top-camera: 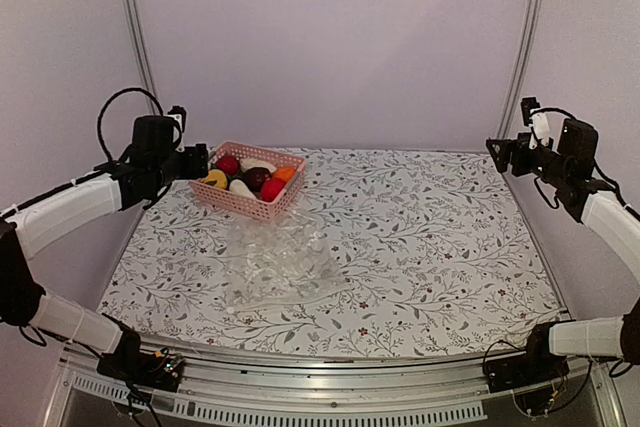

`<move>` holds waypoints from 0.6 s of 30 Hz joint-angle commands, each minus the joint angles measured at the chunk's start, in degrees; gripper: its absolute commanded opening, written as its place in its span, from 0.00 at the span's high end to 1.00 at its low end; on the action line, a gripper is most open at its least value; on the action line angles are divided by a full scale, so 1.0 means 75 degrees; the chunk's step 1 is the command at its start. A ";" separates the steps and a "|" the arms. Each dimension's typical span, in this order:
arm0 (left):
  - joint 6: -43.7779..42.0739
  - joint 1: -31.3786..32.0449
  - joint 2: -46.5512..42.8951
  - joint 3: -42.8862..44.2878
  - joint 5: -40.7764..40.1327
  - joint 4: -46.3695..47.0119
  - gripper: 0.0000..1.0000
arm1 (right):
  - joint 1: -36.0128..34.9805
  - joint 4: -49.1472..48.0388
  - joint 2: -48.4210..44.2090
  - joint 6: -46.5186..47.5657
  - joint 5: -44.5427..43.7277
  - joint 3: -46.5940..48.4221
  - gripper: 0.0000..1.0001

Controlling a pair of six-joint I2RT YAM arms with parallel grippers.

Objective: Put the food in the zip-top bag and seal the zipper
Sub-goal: Move the bin to the center of the board.

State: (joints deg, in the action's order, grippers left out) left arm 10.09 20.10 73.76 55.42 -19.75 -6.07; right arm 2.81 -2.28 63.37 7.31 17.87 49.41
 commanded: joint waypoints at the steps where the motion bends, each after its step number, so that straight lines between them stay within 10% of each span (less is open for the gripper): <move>1: 0.1275 -0.0269 0.0552 0.0437 -0.0676 -0.0847 0.21 | 0.0134 -0.0366 0.0065 0.0289 0.0843 -0.0305 0.02; 18: 0.4870 -0.1018 0.2763 0.1024 0.0325 -0.1929 0.38 | 0.0227 0.0210 0.0290 0.1688 0.3367 -0.0453 0.02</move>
State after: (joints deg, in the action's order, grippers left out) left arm 40.29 13.54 90.89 61.17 -20.25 -19.64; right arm 4.19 -2.85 64.64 17.56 38.57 46.37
